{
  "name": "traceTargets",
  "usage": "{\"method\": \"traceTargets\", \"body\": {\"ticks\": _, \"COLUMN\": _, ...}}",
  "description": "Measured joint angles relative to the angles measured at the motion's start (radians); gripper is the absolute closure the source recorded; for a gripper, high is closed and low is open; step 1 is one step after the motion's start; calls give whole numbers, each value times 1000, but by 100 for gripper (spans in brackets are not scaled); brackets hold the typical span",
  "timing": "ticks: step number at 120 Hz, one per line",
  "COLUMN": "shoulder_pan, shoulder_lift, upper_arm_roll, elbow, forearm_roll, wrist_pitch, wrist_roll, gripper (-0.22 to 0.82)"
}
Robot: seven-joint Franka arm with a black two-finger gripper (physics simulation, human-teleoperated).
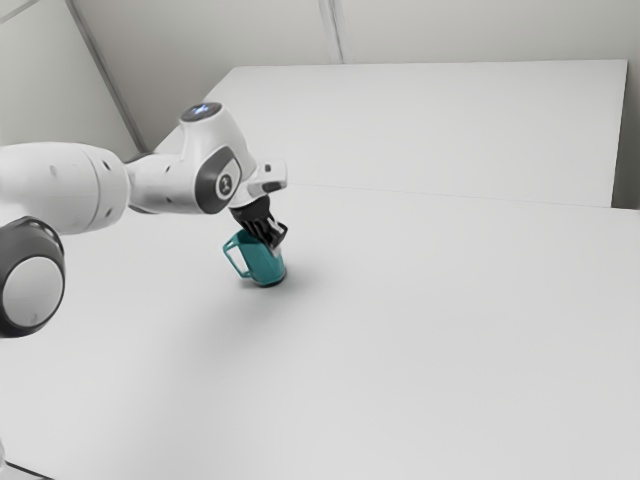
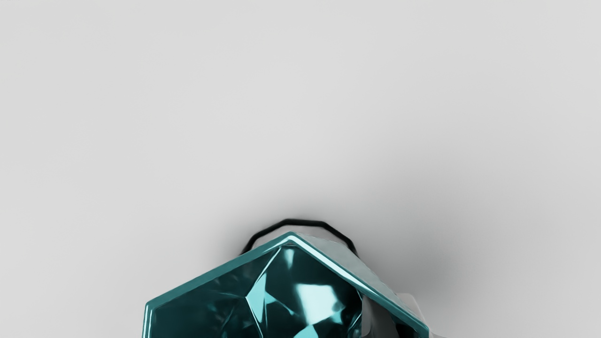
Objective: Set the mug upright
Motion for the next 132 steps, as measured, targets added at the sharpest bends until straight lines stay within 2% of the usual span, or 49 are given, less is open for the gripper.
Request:
{"method": "traceTargets", "body": {"ticks": 9, "shoulder_pan": -1, "shoulder_lift": 3, "upper_arm_roll": 0, "elbow": 0, "forearm_roll": 2, "wrist_pitch": 3, "wrist_roll": 12, "gripper": 77}}
{"method": "traceTargets", "body": {"ticks": 33, "shoulder_pan": -11, "shoulder_lift": -1, "upper_arm_roll": 1, "elbow": 0, "forearm_roll": 3, "wrist_pitch": 4, "wrist_roll": 43, "gripper": 35}}
{"method": "traceTargets", "body": {"ticks": 43, "shoulder_pan": -13, "shoulder_lift": -7, "upper_arm_roll": 1, "elbow": 0, "forearm_roll": 4, "wrist_pitch": 4, "wrist_roll": 53, "gripper": 24}}
{"method": "traceTargets", "body": {"ticks": 55, "shoulder_pan": -19, "shoulder_lift": -29, "upper_arm_roll": 1, "elbow": 0, "forearm_roll": 11, "wrist_pitch": 4, "wrist_roll": 63, "gripper": 15}}
{"method": "traceTargets", "body": {"ticks": 85, "shoulder_pan": -24, "shoulder_lift": -124, "upper_arm_roll": 11, "elbow": -3, "forearm_roll": 44, "wrist_pitch": -16, "wrist_roll": 73, "gripper": 5}}
{"method": "traceTargets", "body": {"ticks": 109, "shoulder_pan": -9, "shoulder_lift": -240, "upper_arm_roll": 7, "elbow": 6, "forearm_roll": 149, "wrist_pitch": -110, "wrist_roll": 23, "gripper": 2}}
{"method": "traceTargets", "body": {"ticks": 120, "shoulder_pan": 68, "shoulder_lift": -262, "upper_arm_roll": -57, "elbow": 64, "forearm_roll": 190, "wrist_pitch": -200, "wrist_roll": -12, "gripper": 1}}
{"method": "traceTargets", "body": {"ticks": 132, "shoulder_pan": 101, "shoulder_lift": -283, "upper_arm_roll": -79, "elbow": 120, "forearm_roll": 212, "wrist_pitch": -304, "wrist_roll": -54, "gripper": 1}}
